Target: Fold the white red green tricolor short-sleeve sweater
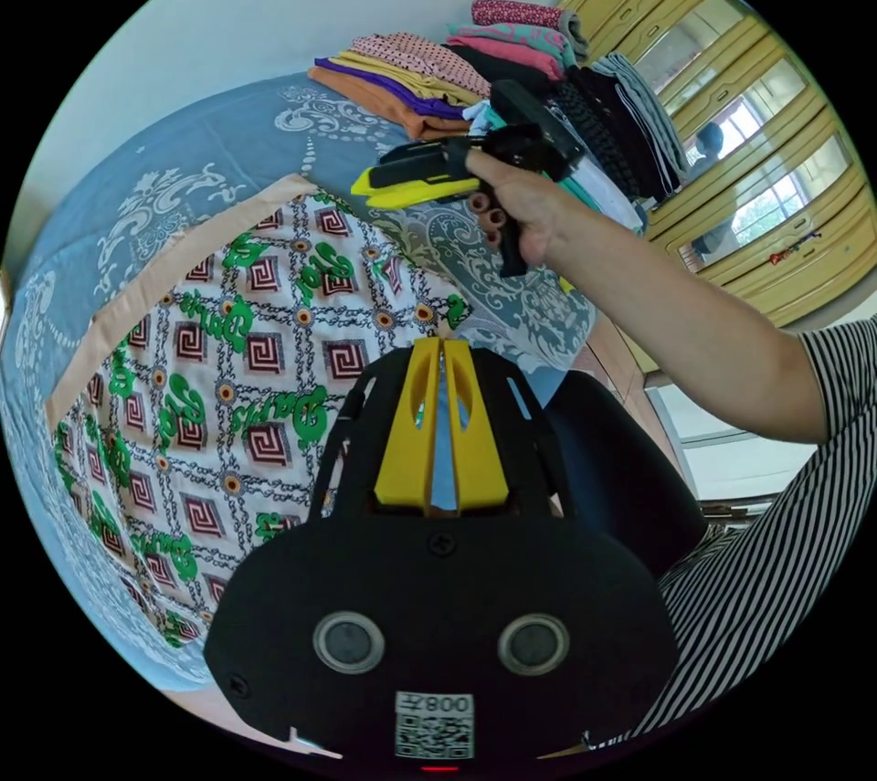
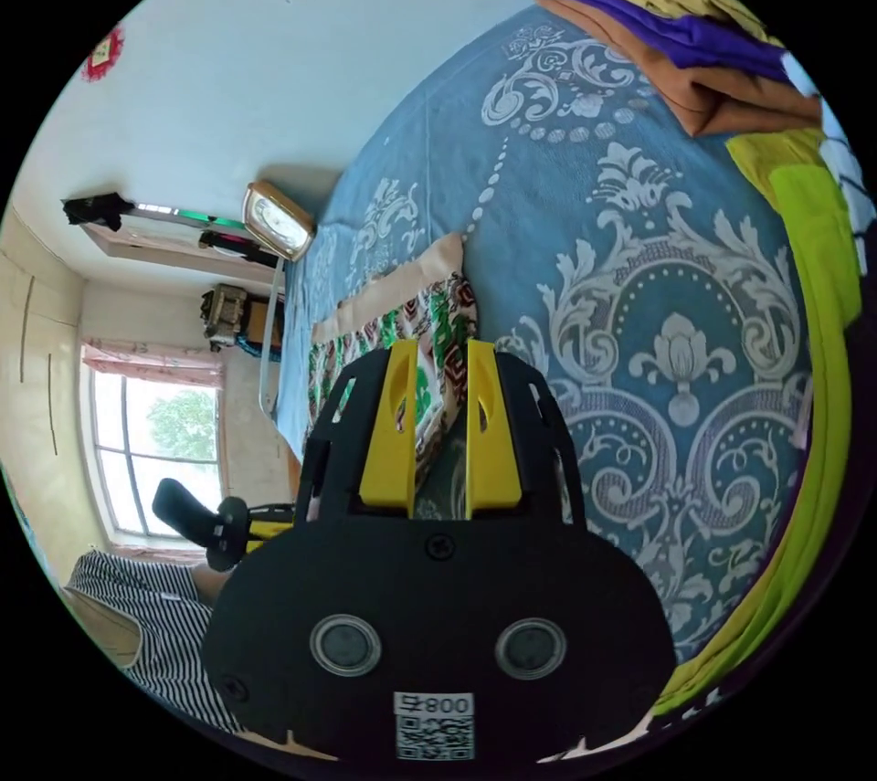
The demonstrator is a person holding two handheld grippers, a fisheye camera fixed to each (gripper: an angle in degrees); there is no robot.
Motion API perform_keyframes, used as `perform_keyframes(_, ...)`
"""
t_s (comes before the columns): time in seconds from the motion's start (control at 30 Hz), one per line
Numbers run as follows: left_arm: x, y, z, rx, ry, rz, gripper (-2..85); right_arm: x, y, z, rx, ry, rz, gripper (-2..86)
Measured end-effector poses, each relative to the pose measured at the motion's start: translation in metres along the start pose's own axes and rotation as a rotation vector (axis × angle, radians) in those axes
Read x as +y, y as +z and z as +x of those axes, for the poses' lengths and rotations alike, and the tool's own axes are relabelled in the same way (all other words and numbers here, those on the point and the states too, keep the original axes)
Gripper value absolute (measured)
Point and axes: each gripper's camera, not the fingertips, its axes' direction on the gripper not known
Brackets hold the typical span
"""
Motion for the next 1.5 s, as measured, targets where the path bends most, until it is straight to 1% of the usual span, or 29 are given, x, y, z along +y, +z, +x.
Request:
perform_keyframes(0.2, 0.004, 0.021, -0.019, 0.04, 0.016, -0.013, 0.4, -0.039, 0.037, -0.023, 0.097, 0.006, -0.025, 8.5)
perform_keyframes(0.63, 0.037, 0.066, -0.081, 0.102, 0.021, -0.012, 0.5, -0.092, 0.08, -0.072, 0.102, 0.005, -0.034, 3.8)
perform_keyframes(0.83, 0.064, 0.085, -0.117, 0.12, 0.014, -0.006, 0.4, -0.113, 0.095, -0.091, 0.051, 0.044, -0.035, 1.7)
perform_keyframes(1.03, 0.099, 0.099, -0.156, 0.13, 0.011, 0.019, 0.5, -0.126, 0.102, -0.116, -0.051, 0.078, -0.018, 0.9)
perform_keyframes(1.17, 0.13, 0.1, -0.187, 0.15, -0.024, 0.063, 0.5, -0.129, 0.1, -0.154, -0.134, 0.068, 0.034, 0.8)
perform_keyframes(1.23, 0.156, 0.097, -0.211, 0.183, -0.071, 0.114, 0.5, -0.13, 0.101, -0.178, -0.168, 0.053, 0.053, 0.8)
perform_keyframes(1.37, 0.205, 0.084, -0.25, 0.182, -0.142, 0.202, 0.5, -0.136, 0.112, -0.251, -0.225, -0.024, 0.083, 0.8)
perform_keyframes(1.5, 0.275, 0.071, -0.307, 0.187, -0.293, 0.304, 0.5, -0.15, 0.14, -0.341, -0.26, -0.119, 0.085, 0.7)
